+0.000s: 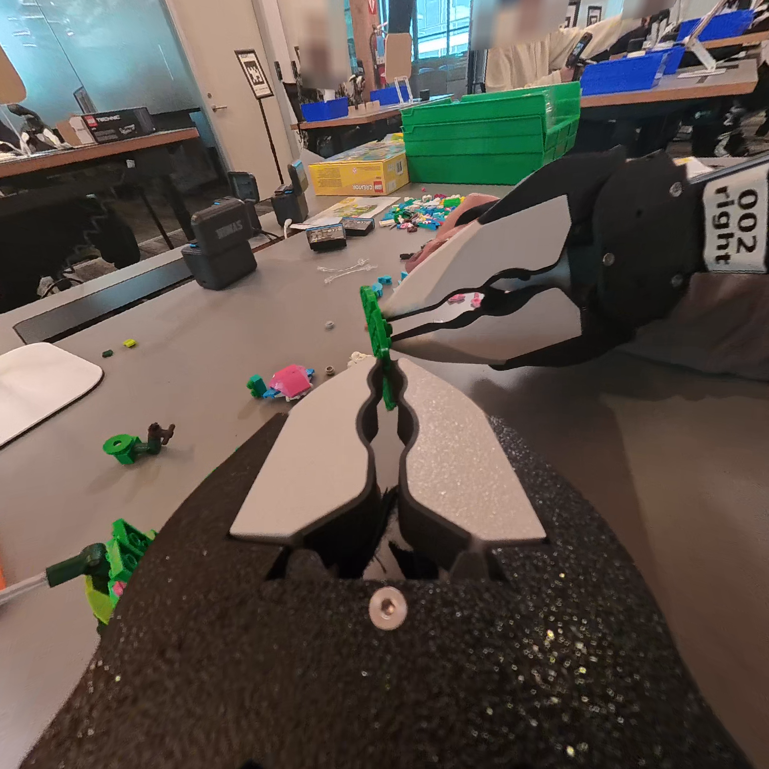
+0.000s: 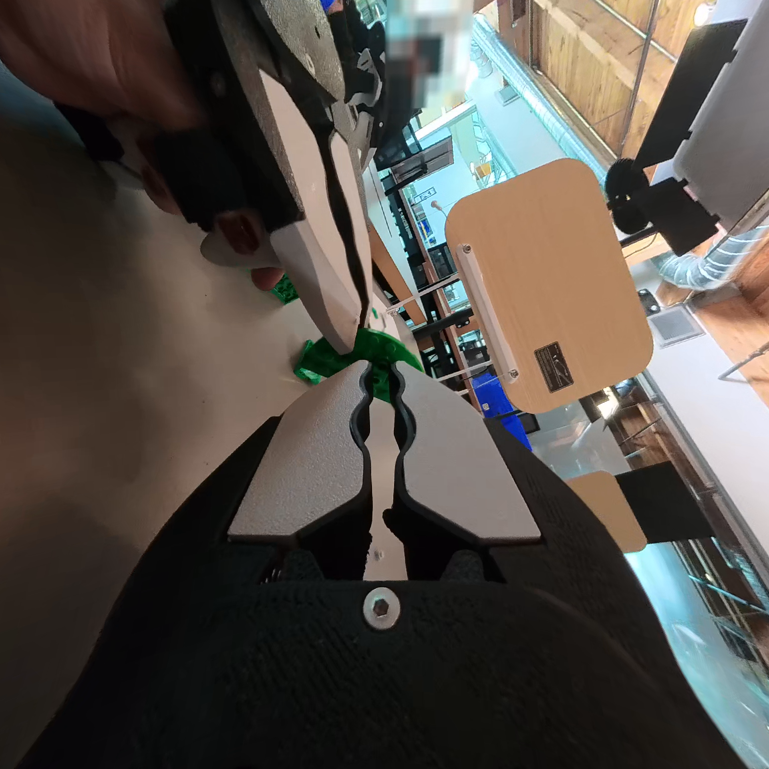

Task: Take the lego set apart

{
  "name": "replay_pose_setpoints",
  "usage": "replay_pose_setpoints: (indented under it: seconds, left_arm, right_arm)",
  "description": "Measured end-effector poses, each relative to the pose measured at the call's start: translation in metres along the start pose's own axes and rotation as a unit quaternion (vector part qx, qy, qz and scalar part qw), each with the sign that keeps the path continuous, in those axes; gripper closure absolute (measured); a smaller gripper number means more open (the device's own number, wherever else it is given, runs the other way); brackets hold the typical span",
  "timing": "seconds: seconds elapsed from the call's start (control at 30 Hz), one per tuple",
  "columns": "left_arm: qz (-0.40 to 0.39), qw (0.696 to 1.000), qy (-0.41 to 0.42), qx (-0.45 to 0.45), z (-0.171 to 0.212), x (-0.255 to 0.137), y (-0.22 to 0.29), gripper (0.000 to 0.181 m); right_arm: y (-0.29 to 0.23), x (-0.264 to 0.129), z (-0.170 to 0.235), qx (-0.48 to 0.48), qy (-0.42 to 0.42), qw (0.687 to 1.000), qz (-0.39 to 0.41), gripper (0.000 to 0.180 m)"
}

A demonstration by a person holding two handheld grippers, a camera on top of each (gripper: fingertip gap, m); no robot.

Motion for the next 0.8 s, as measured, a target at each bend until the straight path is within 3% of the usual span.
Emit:
replay_pose_setpoints:
  seconds: [0.8]
  left_arm:
    - [-0.036,0.999,-0.028,-0.029,0.0047,0.0008,-0.0095,0.178]
  right_arm:
    - [0.0083,-0.0009,0.0078,0.058,-0.012,0.998,0.002,0.180]
Point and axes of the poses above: each gripper's, where its closed fingertips meet, x out along the fingers, z out of its underside, y = z × x across the jaws, the point moved 5 cm from there along -x, back along the fingers, and after that the axes turned 6 degrees about y, right-handed, at the moved point
